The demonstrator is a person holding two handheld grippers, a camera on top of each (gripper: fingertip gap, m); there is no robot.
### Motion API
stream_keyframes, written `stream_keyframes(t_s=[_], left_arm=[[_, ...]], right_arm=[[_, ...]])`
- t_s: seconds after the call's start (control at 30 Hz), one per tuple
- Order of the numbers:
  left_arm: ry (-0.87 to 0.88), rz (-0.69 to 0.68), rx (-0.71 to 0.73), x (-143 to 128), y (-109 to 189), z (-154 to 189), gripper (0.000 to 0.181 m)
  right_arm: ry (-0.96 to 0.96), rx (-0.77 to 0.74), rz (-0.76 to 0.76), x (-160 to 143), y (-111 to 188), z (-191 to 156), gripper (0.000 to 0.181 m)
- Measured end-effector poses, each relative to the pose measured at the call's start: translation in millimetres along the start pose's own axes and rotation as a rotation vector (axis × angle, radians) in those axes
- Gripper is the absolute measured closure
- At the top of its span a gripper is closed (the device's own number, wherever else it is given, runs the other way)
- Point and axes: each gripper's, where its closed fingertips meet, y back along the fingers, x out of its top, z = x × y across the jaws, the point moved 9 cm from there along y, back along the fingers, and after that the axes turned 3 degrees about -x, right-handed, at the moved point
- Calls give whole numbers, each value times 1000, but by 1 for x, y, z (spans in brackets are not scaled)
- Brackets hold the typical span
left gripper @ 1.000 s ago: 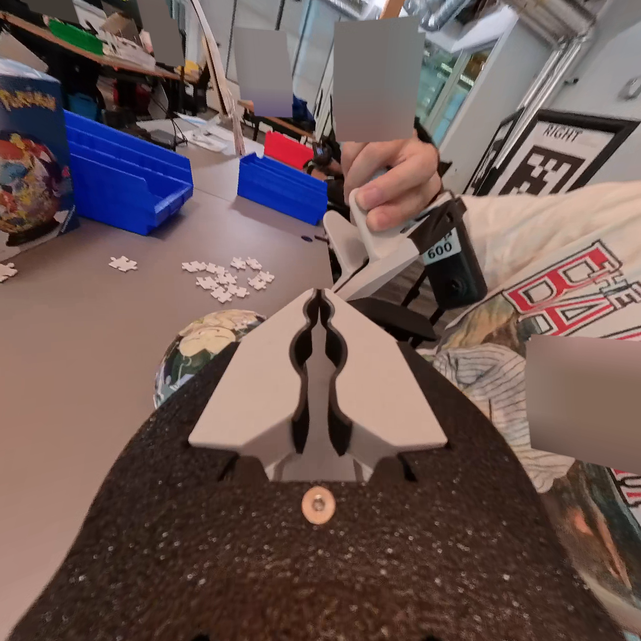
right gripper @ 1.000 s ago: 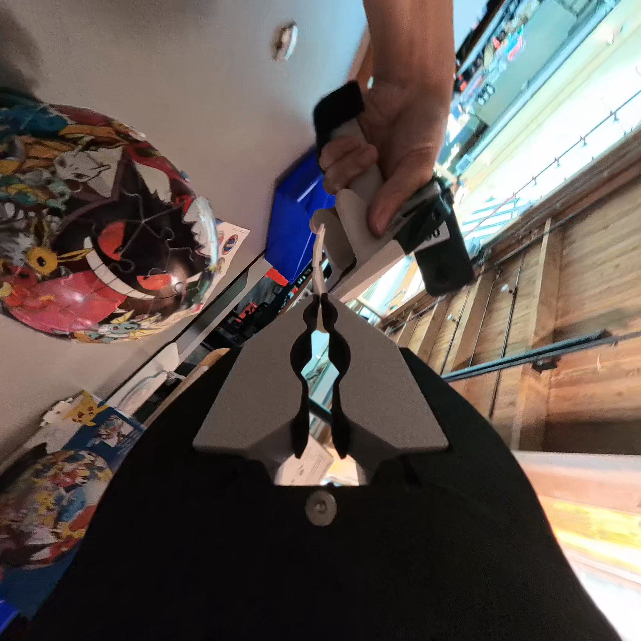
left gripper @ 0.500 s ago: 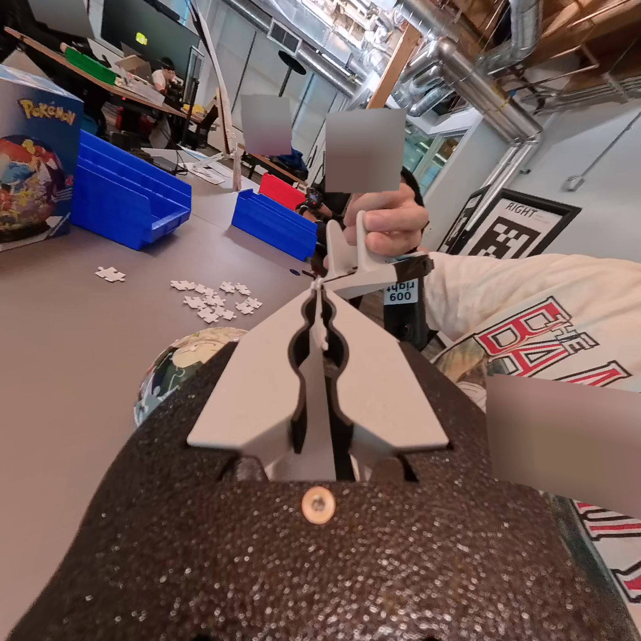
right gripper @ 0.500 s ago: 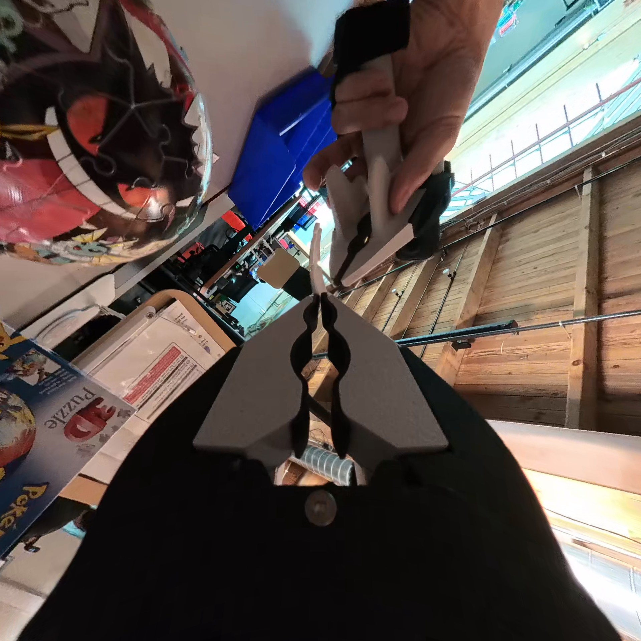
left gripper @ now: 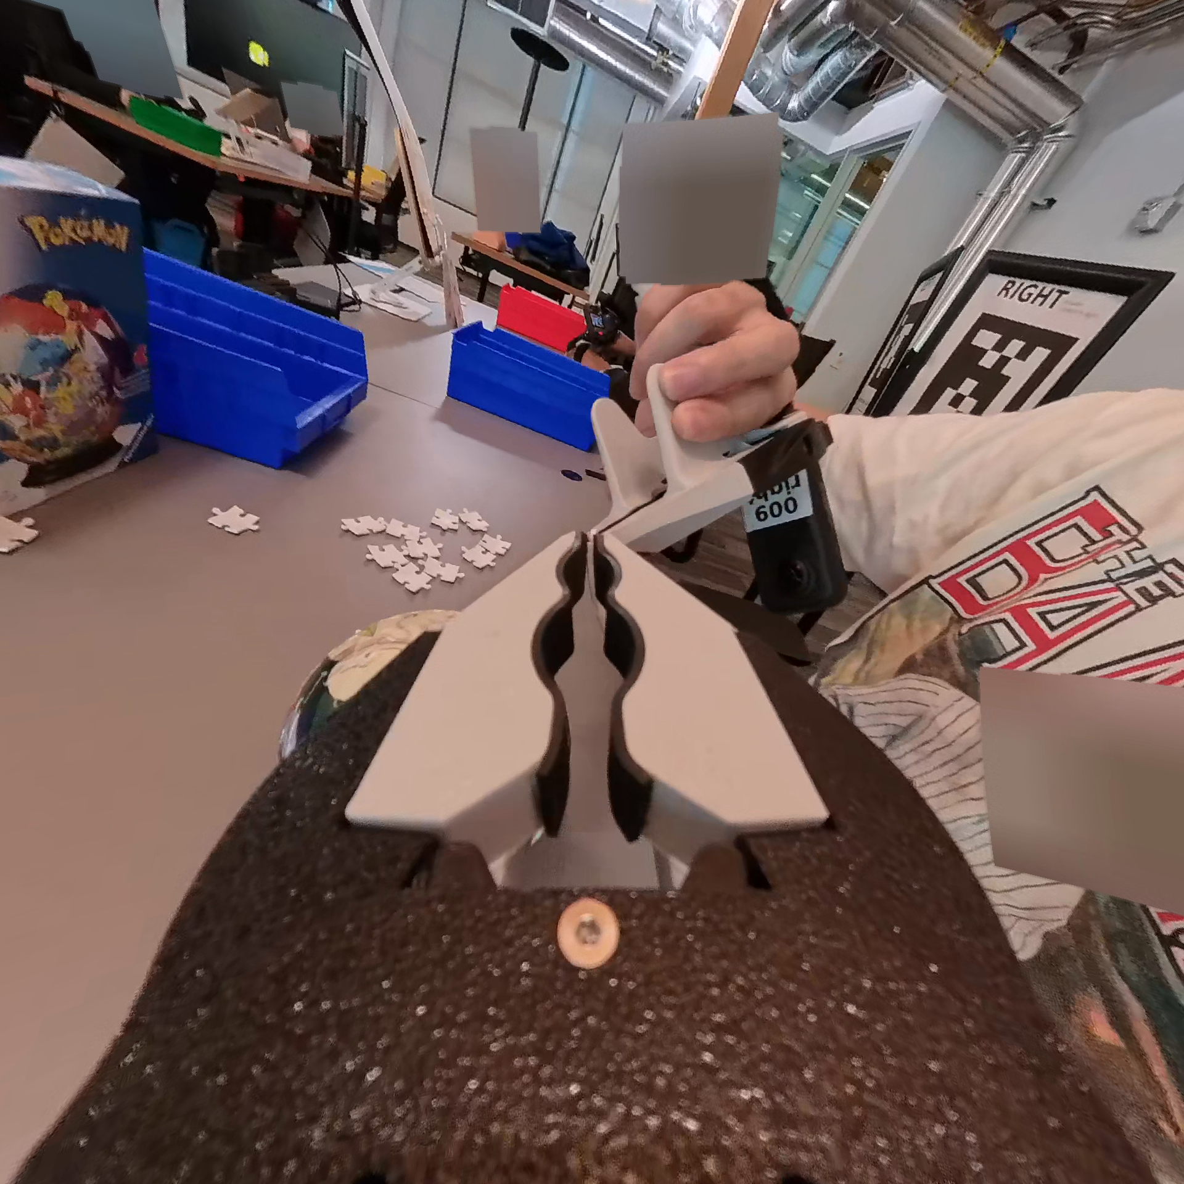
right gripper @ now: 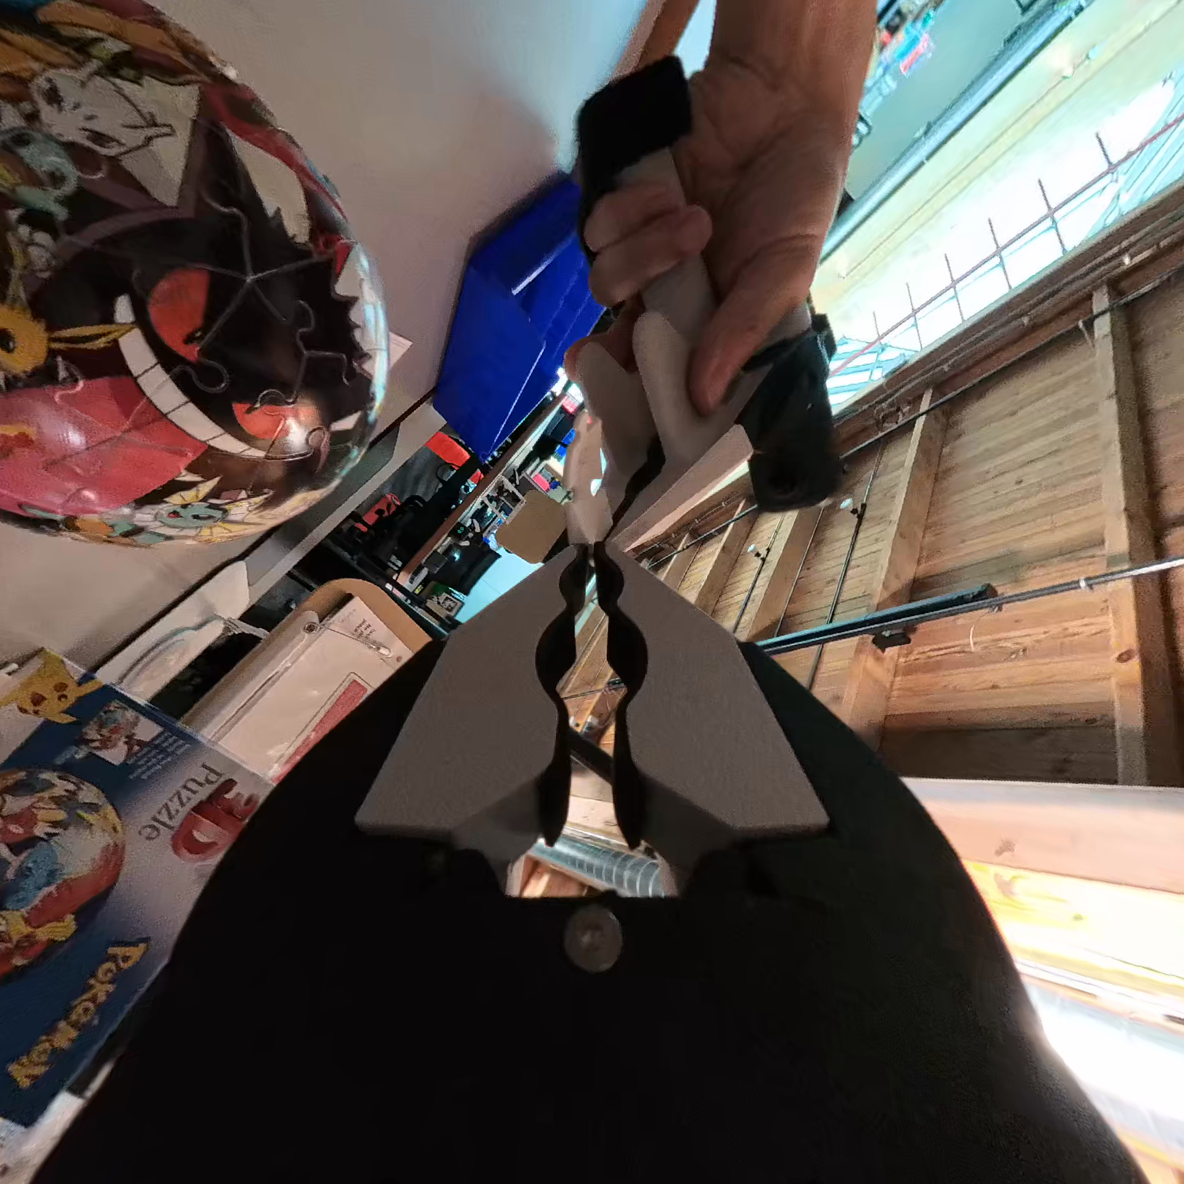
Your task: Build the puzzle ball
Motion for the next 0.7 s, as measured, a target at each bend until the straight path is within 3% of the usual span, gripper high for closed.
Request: stream_keyframes(t_s=[0.3, 0.4, 0.47, 0.6, 0.7], left_arm=[[18, 195, 76, 12, 11, -7, 181], [-8, 336, 95, 20, 18, -6, 181], [-56, 435, 107, 25, 19, -3, 181], [-211, 666, 68, 33, 21, 11, 181], [-300, 706, 54, 35, 19, 22, 181]], right_arm=[[-383, -67, -18, -18, -1, 10, 181], [-761, -15, -71, -26, -3, 14, 163], [-1087, -51, -124, -37, -5, 21, 163], [-1815, 23, 41, -44, -11, 27, 147], [-2013, -16, 138, -46, -17, 30, 152]])
